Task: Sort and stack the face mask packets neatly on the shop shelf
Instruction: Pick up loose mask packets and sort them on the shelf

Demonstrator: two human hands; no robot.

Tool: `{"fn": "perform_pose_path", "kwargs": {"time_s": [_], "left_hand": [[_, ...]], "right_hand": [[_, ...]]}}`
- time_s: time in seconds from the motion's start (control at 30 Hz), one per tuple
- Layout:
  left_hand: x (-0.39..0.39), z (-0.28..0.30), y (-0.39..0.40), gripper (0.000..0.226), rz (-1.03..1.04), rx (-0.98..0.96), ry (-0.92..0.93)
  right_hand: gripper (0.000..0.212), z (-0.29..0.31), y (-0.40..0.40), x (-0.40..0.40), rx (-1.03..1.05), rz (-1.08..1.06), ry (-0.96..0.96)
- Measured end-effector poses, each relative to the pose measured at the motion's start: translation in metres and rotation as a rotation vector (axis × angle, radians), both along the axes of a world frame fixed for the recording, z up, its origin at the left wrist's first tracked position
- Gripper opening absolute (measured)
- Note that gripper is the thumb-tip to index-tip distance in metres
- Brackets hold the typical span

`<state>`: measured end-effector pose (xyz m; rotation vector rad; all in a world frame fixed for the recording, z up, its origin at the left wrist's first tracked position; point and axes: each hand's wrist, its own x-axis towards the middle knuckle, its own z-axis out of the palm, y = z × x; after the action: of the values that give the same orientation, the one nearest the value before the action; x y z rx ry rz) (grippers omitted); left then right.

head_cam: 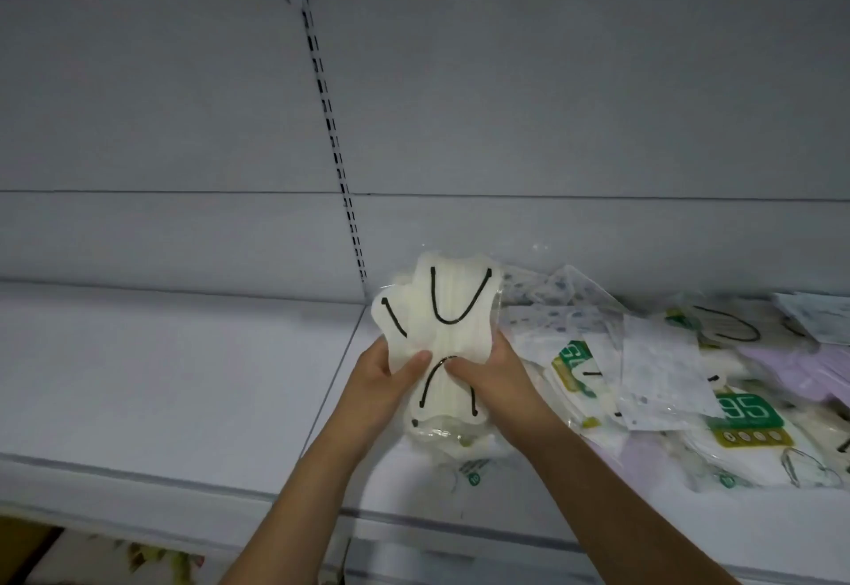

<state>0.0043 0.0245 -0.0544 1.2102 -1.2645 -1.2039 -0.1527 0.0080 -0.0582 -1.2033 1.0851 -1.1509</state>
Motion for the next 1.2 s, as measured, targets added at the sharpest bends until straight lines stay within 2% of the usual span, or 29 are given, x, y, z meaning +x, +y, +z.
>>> {"fn": "perform_pose_path", "kwargs": {"time_s": [0.07, 0.17, 0.23, 0.33, 0.4, 0.47, 0.57, 0.63, 0.77, 0.87, 0.97, 1.03, 1.2], "left_hand": [[0.019, -0.001, 0.003, 0.028, 0.082, -0.052, 0.015], [0.049, -0.012, 0.006, 0.042, 0.139, -0.059, 0.010], [0.064, -0.030, 0.007, 0.052, 0.135, 0.004, -0.055], [0.073, -0.058, 0.012, 0.065, 0.083, 0.089, -0.215], [0.076, -0.067, 0.013, 0.062, 0.123, 0.114, -0.225], [0.081, -0.065, 0.010, 0.049, 0.229, 0.140, -0.210], [0.102, -0.053, 0.002, 0.041, 0.385, 0.175, -0.207], [0.122, -0.048, -0.004, 0.044, 0.380, 0.232, -0.231], [0.148, -0.049, -0.018, 0.054, 0.355, 0.313, -0.278], [0.151, -0.059, -0.034, 0.043, 0.259, 0.258, -0.442], [0.144, -0.070, -0.051, 0.048, 0.185, 0.253, -0.540], [0.136, -0.074, -0.062, 0.051, 0.157, 0.246, -0.575], [0.105, -0.082, -0.092, 0.061, 0.103, 0.226, -0.618]], "right_hand": [[0.035, 0.004, -0.003, 0.015, -0.032, 0.039, 0.057], [0.041, -0.001, -0.006, 0.034, -0.022, 0.125, 0.073], [0.045, -0.011, -0.008, 0.043, 0.012, 0.181, 0.097], [0.036, -0.029, -0.008, 0.056, 0.078, 0.219, 0.187], [0.034, -0.036, -0.009, 0.066, 0.122, 0.203, 0.238], [0.036, -0.038, -0.012, 0.077, 0.137, 0.216, 0.241], [0.041, -0.038, -0.020, 0.089, 0.089, 0.244, 0.282], [0.043, -0.046, -0.026, 0.092, -0.013, 0.228, 0.495], [0.052, -0.077, -0.046, 0.099, -0.449, 0.275, 1.179], [0.065, -0.094, -0.060, 0.105, -0.421, 0.332, 1.524], [0.077, -0.101, -0.068, 0.102, -0.230, 0.250, 1.650], [0.068, -0.099, -0.074, 0.093, -0.209, 0.111, 1.714], [0.060, -0.092, -0.078, 0.058, -0.096, 0.032, 1.662]]}}
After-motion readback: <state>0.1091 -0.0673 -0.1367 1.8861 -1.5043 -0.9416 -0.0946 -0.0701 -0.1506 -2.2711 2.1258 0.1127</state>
